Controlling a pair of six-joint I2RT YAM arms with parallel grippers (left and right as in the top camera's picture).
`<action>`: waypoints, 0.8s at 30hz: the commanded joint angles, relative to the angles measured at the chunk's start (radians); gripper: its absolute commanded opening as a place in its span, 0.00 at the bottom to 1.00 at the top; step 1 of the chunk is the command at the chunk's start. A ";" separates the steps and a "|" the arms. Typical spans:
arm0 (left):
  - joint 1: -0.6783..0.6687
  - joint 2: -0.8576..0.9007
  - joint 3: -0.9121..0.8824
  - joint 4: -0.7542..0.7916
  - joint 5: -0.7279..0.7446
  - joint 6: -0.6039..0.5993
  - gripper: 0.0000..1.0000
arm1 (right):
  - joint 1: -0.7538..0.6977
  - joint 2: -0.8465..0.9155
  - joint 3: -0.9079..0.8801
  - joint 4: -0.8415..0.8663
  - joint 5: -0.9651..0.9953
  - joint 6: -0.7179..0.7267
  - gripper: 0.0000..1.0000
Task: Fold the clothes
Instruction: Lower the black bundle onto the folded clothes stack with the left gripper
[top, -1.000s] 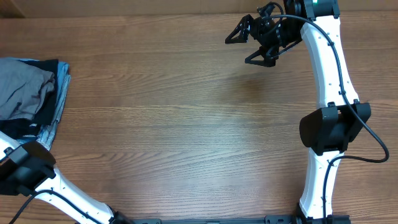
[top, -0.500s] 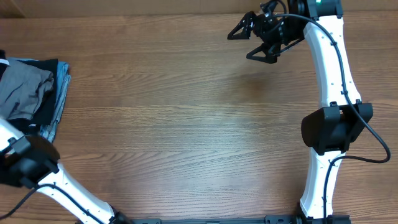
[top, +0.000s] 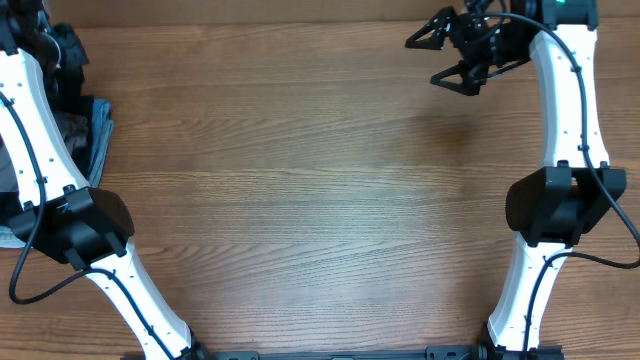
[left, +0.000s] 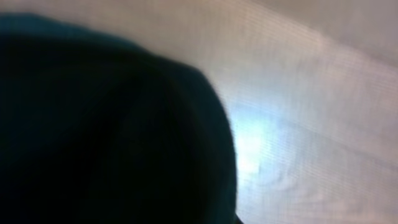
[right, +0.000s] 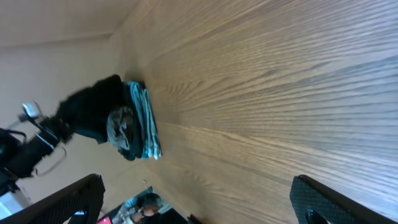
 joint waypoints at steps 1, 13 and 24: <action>0.002 -0.037 0.002 -0.130 0.042 0.057 0.04 | -0.027 -0.032 0.003 0.013 -0.012 -0.002 1.00; 0.190 -0.251 -0.002 -0.285 0.306 0.309 0.04 | -0.153 -0.032 0.003 0.169 -0.097 0.084 1.00; 0.381 -0.257 -0.333 -0.319 0.629 0.657 0.08 | -0.190 -0.045 0.152 0.247 -0.140 0.129 1.00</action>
